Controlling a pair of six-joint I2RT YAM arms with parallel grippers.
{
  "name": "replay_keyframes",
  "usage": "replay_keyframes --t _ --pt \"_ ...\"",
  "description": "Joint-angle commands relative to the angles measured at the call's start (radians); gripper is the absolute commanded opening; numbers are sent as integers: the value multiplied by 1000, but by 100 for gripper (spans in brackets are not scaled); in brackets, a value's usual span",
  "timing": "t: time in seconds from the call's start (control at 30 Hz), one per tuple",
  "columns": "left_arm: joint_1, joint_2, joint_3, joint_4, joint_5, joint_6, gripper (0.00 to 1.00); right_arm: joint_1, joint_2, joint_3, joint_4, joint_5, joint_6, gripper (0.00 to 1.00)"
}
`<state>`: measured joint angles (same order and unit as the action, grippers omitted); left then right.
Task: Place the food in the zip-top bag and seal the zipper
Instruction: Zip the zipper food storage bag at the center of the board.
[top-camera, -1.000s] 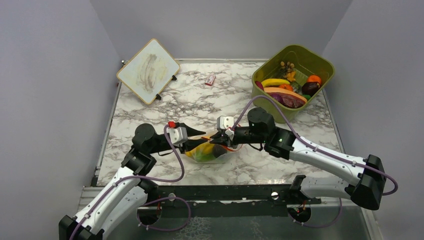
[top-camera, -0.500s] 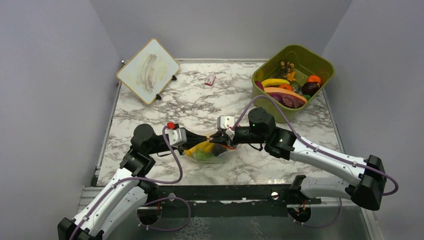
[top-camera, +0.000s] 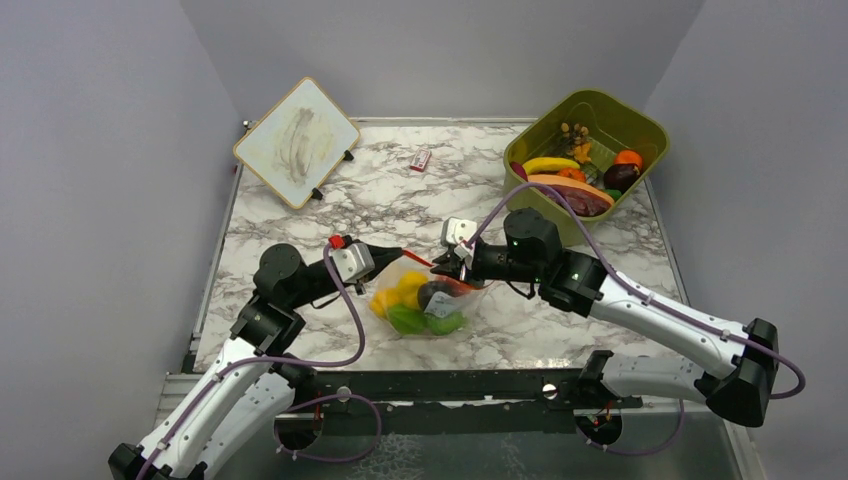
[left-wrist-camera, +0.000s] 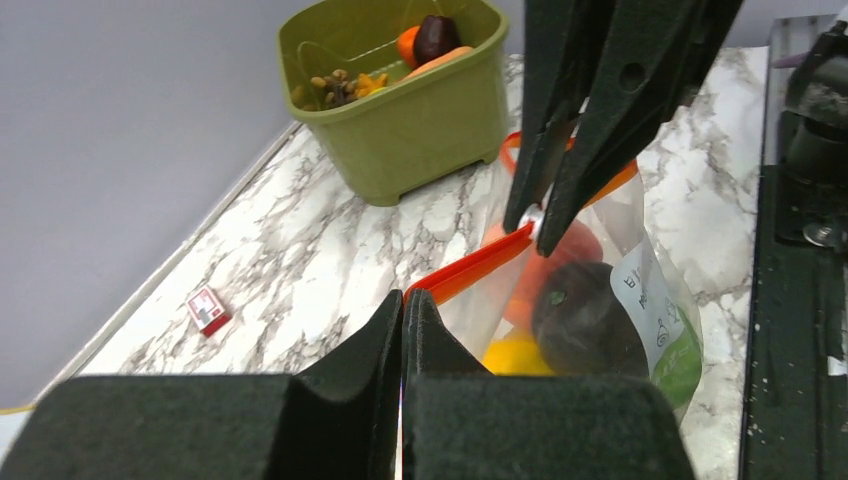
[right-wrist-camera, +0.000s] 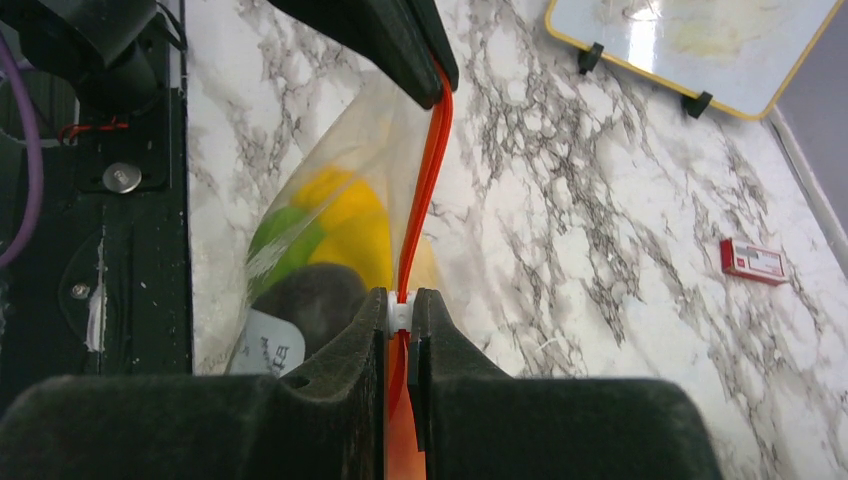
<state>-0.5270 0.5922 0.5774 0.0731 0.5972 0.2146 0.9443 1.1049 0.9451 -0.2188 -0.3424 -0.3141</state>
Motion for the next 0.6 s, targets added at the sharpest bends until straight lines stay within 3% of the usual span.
replay_keyframes --t 0.0,0.57 --pt "10 -19 42 24 -204 58 0 -16 -54 20 -164 67 22 1" --pt "10 -21 42 -15 -359 101 0 -38 -102 120 -420 229 55 1"
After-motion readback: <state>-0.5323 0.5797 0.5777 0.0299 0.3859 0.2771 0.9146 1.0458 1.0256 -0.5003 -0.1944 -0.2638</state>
